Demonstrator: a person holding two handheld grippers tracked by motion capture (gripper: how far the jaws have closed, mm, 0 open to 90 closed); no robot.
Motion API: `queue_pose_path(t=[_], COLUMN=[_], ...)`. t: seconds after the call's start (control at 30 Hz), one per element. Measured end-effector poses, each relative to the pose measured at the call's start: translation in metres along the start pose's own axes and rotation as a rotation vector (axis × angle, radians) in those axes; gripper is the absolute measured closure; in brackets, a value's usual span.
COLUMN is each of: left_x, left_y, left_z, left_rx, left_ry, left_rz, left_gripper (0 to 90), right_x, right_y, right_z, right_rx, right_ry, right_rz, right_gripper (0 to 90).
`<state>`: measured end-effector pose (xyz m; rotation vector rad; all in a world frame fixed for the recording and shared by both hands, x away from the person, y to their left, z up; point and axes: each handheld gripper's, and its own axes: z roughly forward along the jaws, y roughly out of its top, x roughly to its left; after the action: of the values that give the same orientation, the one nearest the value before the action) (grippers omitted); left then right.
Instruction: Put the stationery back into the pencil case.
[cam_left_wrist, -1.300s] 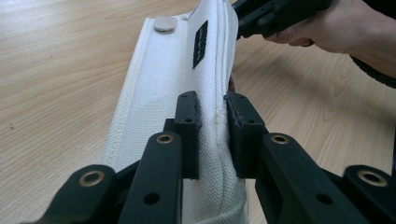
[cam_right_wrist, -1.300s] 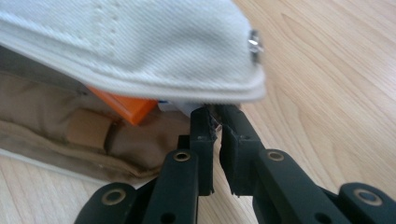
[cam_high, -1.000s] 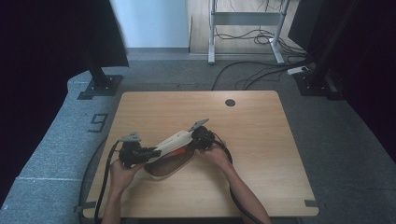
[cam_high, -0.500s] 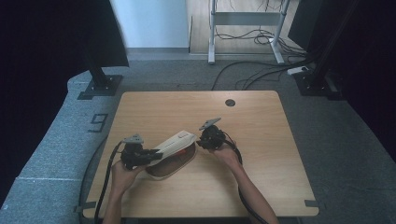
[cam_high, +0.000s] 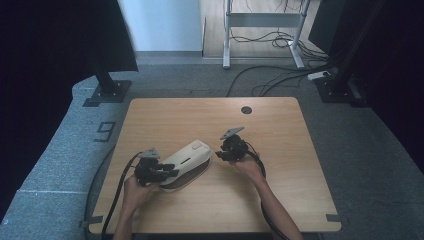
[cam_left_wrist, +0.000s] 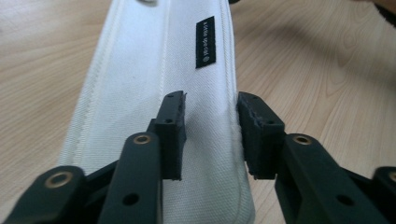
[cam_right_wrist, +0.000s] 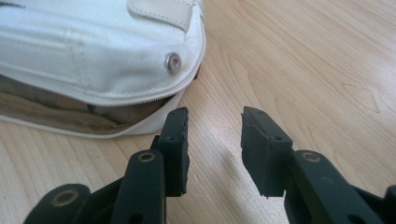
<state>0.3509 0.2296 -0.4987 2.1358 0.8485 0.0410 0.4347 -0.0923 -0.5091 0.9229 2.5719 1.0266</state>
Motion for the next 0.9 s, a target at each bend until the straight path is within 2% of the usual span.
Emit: queue_pose_path(t=[0.17, 0.27, 0.37, 0.57, 0.67, 0.7, 0.87, 0.9], left_x=[-0.006, -0.007, -0.008, -0.007, -0.008, -0.009, -0.011, -0.011], left_y=[-0.004, -0.006, -0.005, -0.004, -0.004, -0.004, -0.004, -0.004], left_z=[0.01, 0.011, 0.011, 0.007, 0.002, 0.001, -0.006, -0.01], left_rx=[0.038, 0.033, 0.031, 0.019, 0.009, 0.008, -0.007, -0.017], left_ry=[0.001, -0.002, -0.012, -0.02, 0.004, 0.024, 0.012, 0.014], left_rz=[0.028, 0.039, 0.037, 0.029, 0.028, 0.036, 0.052, 0.058], left_gripper=[51.0, 46.9, 38.4, 26.9, 21.5, 21.3, 16.2, 15.0], right_x=[-0.001, -0.002, -0.002, -0.003, -0.001, -0.001, 0.001, 0.002], right_y=[-0.002, -0.003, -0.004, -0.008, -0.008, -0.008, -0.009, -0.009], right_z=[-0.002, -0.003, -0.003, -0.005, -0.008, -0.008, -0.014, -0.017], right_rx=[-0.003, -0.005, -0.004, -0.015, -0.027, -0.03, -0.049, -0.058], right_ry=[0.001, -0.001, 0.0, -0.003, -0.006, -0.006, -0.001, -0.001], right_rz=[-0.001, 0.002, 0.004, 0.013, 0.012, 0.012, 0.01, 0.001], right_gripper=[57.6, 56.0, 54.5, 44.1, 35.4, 34.2, 29.6, 26.1])
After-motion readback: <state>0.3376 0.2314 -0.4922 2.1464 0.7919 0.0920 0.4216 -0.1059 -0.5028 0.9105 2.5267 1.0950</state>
